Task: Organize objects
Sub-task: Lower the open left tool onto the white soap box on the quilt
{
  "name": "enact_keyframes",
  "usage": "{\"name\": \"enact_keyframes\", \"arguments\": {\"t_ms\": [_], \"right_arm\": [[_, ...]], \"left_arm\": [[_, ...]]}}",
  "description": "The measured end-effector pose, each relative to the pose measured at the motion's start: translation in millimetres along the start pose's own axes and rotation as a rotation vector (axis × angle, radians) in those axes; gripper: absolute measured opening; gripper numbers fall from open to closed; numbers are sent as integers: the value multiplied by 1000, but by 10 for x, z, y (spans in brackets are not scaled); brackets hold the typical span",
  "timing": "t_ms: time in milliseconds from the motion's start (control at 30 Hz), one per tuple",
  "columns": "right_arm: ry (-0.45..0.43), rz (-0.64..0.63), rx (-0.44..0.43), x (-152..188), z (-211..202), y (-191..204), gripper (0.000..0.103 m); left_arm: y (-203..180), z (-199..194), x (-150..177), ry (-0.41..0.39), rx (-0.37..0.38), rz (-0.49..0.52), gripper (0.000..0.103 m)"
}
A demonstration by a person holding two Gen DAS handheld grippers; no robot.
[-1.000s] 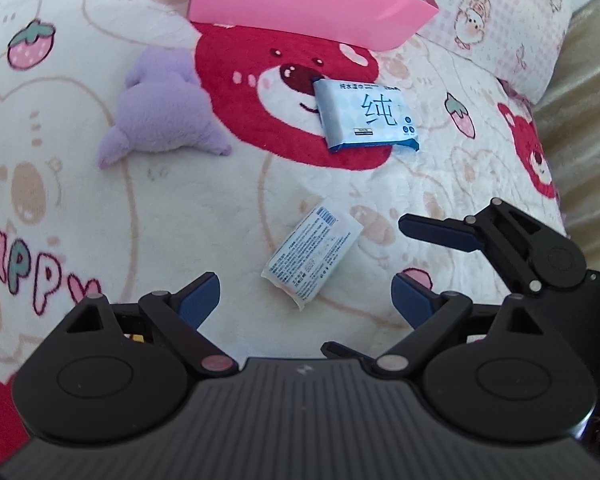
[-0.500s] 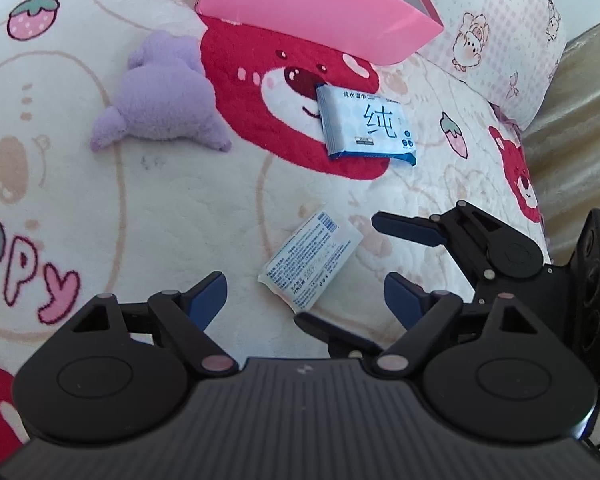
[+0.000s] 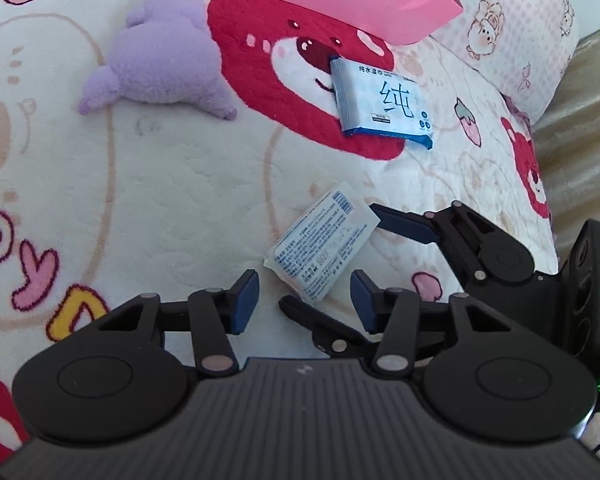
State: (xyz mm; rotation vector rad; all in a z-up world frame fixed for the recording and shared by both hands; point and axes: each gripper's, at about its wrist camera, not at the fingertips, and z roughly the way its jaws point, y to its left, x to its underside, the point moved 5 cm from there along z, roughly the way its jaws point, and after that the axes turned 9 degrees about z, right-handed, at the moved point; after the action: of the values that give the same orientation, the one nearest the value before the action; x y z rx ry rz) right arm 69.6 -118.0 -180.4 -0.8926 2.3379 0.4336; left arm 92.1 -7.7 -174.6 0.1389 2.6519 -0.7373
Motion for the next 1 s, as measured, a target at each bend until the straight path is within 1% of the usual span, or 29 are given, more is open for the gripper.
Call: {"name": "enact_keyframes", "arguments": {"t_ms": [100,200,333,433,533,600,733,933,1000], "right_arm": [[-15,12,-15,15,15,-19,90],[-26,31,-8,22,2,-25,86],[-28,65,8,34,-33,-12,86],[-25,72,5,46,-67,-4,87],[6,84,-7,83,-76,-12,87],[5,85,-7,95,-87,-11,87],[9,105,-14,82,-85,-51,87],[-12,105,6,85,-93,-95,86],[-20,87,8,89,-89,-83,80]], "left_arm": [[3,56,11,-2,37,-32,44],[-14,71,-1,-20,29,-39,44],[-27,75,-32,-33,31,-45,44],[-40,93,-54,-30,16,-32,44],[-68,64,-97,-55,-7,5,44],[-89,36,-135,-68,-13,27,44],[-60,48,-164,-57,-13,19,44],[8,131,-115,-32,-41,10,44],[-1,142,-106,-32,-49,21,44]]}}
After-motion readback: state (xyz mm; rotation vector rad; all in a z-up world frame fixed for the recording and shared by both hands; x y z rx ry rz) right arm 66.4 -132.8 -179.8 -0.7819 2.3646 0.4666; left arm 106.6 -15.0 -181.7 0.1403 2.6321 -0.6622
